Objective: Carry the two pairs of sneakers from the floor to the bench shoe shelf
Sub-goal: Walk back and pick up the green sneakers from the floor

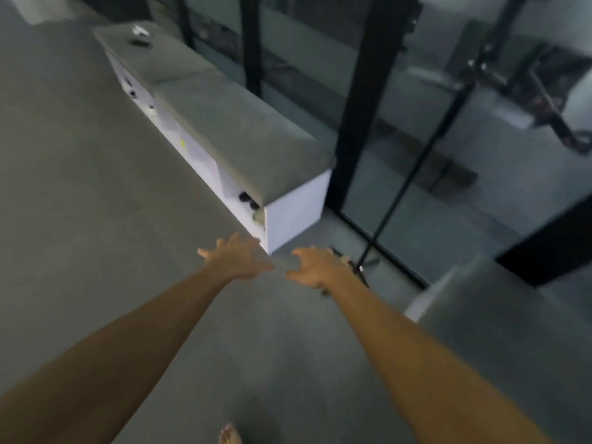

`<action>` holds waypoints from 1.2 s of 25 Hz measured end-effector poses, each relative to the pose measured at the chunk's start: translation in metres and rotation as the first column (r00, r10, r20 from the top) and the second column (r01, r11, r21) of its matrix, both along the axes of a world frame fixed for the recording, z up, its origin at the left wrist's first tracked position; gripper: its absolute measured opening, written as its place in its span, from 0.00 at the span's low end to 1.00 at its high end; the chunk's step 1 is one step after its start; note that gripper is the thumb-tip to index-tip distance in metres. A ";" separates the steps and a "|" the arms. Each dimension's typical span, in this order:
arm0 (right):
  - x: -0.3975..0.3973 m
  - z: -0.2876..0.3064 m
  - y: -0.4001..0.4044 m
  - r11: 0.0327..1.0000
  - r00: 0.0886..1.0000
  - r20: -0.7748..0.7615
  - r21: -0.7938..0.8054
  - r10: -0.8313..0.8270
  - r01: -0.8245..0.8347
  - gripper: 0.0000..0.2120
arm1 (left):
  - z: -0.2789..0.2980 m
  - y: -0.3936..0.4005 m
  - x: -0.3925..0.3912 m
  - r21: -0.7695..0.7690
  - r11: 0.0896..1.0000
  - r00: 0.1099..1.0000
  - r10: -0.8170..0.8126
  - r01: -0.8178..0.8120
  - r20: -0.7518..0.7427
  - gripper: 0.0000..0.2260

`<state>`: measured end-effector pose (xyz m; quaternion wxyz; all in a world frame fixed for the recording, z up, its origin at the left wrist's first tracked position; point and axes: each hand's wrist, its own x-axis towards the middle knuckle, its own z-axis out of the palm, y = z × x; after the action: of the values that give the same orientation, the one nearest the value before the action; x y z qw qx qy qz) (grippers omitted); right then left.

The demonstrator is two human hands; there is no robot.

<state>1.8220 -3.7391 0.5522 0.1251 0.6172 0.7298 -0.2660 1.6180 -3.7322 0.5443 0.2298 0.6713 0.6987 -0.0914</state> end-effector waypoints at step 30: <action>-0.823 0.170 0.629 0.844 0.756 -0.411 0.409 0.509 -0.346 0.26 | 0.128 0.491 -0.785 0.377 0.660 0.759 0.585 -0.650 0.284 0.33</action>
<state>0.9993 -3.1096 0.7223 -0.1099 0.3514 0.8913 -0.2647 0.8333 -3.2410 0.6720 0.1315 0.4323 0.8684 0.2042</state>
